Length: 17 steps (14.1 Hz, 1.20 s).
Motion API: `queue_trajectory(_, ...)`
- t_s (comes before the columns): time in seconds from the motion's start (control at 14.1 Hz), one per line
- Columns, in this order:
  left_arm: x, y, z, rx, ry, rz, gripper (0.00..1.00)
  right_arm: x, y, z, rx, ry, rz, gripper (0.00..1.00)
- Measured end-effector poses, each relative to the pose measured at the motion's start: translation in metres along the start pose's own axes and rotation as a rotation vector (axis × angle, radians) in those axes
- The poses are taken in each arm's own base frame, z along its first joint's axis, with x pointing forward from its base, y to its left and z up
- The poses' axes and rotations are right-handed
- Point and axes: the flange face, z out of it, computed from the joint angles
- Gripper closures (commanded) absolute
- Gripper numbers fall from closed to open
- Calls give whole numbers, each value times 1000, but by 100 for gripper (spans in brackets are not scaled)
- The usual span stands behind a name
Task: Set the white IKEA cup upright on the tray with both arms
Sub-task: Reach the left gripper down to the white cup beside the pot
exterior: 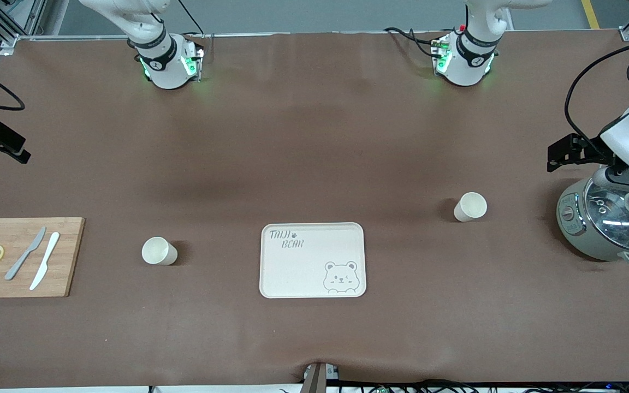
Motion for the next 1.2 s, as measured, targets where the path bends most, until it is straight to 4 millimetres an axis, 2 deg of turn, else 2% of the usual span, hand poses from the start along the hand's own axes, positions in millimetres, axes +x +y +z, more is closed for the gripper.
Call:
queue_trajectory(0.42, 0, 1, 3, -1, -5, 6, 0, 0, 0, 0, 0, 0, 0, 0)
queue_trajectory(0.57, 1, 1, 21, -6, -39, 5, 0, 0, 0, 0, 0, 0, 0, 0)
queue_trajectory(0.99, 4, -4, 142, -11, -72, -1, 0, 0, 0, 0, 0, 1, 0, 0)
queue_trajectory(1.2, -5, -1, 213, -7, -33, 2, 0, 0, 0, -1, 0, 4, 0, 0)
